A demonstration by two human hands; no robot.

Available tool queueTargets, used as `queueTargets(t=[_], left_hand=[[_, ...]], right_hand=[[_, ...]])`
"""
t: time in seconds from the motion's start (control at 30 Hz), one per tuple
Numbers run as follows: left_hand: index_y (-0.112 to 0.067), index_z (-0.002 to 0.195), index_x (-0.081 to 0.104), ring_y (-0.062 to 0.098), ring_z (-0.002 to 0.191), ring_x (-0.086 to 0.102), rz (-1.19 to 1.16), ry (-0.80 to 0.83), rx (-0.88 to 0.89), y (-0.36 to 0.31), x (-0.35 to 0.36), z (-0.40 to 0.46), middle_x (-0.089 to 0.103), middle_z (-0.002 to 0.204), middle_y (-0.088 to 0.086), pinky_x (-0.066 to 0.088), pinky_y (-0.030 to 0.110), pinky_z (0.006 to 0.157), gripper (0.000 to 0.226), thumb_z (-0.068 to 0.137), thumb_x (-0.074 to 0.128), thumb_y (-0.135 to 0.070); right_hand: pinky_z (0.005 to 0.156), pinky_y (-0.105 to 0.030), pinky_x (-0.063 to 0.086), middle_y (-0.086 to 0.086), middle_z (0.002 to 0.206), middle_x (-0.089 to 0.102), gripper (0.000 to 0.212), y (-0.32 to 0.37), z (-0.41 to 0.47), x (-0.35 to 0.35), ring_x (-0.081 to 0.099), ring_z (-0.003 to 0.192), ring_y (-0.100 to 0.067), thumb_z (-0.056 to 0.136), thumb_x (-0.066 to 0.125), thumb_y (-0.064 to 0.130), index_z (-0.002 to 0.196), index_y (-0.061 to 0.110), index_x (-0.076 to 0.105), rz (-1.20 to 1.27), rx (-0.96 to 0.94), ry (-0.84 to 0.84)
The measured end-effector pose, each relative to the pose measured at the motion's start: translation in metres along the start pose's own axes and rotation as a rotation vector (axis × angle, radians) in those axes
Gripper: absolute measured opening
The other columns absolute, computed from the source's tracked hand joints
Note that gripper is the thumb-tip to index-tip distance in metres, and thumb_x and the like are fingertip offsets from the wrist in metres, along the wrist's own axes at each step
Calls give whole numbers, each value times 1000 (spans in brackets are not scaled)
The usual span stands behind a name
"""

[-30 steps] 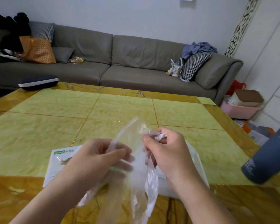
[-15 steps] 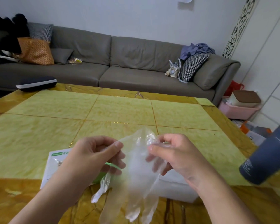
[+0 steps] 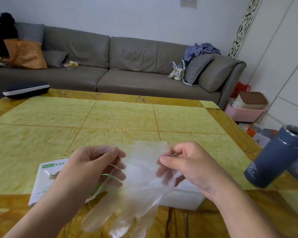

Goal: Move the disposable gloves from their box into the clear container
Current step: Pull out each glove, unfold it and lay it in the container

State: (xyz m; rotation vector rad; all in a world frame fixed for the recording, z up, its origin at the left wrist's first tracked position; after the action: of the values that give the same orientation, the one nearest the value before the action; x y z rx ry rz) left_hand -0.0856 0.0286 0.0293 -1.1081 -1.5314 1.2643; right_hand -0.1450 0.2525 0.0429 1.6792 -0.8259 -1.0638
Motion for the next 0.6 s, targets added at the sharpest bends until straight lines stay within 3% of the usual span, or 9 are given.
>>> queueTargets(t=[0.13, 0.23, 0.3, 0.37, 0.4, 0.47, 0.5, 0.6], left_hand=[[-2, 84, 79, 30, 58, 66, 80, 123, -21, 3, 18, -1, 71, 81, 26, 49, 28, 41, 23, 98, 65, -14], [-8, 81, 80, 27, 59, 68, 36, 6, 44, -4, 10, 5, 72, 76, 21, 58, 30, 49, 28, 98, 63, -21], [-18, 83, 81, 22, 70, 73, 85, -168, 186, -17, -12, 8, 75, 78, 11, 61, 30, 62, 25, 99, 63, -24], [-31, 88, 77, 11, 86, 72, 360, -298, 441, -40, -18, -1, 77, 87, -9, 56, 31, 82, 14, 98, 66, -28], [-34, 91, 74, 3, 91, 68, 485, -302, 592, -55, -8, -13, 74, 91, -17, 52, 25, 87, 9, 95, 68, -29], [-37, 97, 71, -2, 97, 62, 687, -189, 844, -75, 31, -33, 69, 96, -22, 43, 7, 81, 12, 92, 68, -25], [-36, 100, 71, -2, 98, 61, 773, -75, 888, -76, 54, -36, 67, 98, -23, 43, 6, 79, 13, 93, 67, -25], [-38, 111, 69, -1, 97, 60, 1073, 252, 647, -38, 109, -11, 60, 106, -23, 47, 13, 83, 16, 101, 57, -37]], right_hand=[[52, -32, 52, -17, 82, 78, 10, -1, -4, -2, 71, 63, -31, 98, 72, 11, 101, 1, 72, -26, -1, 64], [45, -29, 46, -15, 69, 73, 10, -3, 0, -25, 63, 50, -25, 99, 69, 6, 92, 0, 72, 28, -62, -163], [43, -27, 42, -13, 66, 70, 14, -8, 0, -48, 59, 48, -22, 100, 67, 6, 89, -1, 71, 76, -57, -317], [43, -26, 41, -15, 66, 69, 17, -15, 1, -63, 57, 48, -22, 100, 65, 6, 88, -6, 69, 69, -36, -390], [42, -26, 41, -15, 65, 69, 19, -18, 3, -65, 57, 47, -22, 100, 64, 5, 87, -8, 68, 53, -28, -404], [40, -27, 42, -14, 60, 67, 22, -23, 5, -66, 58, 44, -22, 97, 61, 4, 81, -10, 66, 2, -7, -412], [40, -27, 44, -14, 58, 67, 23, -25, 7, -64, 59, 44, -22, 96, 58, 3, 78, -10, 65, -30, 1, -411], [44, -32, 53, -14, 59, 70, 26, -33, 9, -60, 65, 45, -23, 94, 56, 7, 77, -11, 65, -129, 29, -429]])
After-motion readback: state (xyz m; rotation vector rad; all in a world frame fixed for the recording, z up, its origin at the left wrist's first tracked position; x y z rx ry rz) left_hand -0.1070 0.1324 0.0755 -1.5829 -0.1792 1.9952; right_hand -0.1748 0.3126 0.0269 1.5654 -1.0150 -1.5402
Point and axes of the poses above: each hand's wrist, its own z-axis towards the middle knuckle, its own x-axis out of the palm, y = z × x, the point moved 7 cm from there along z, towards the middle knuckle
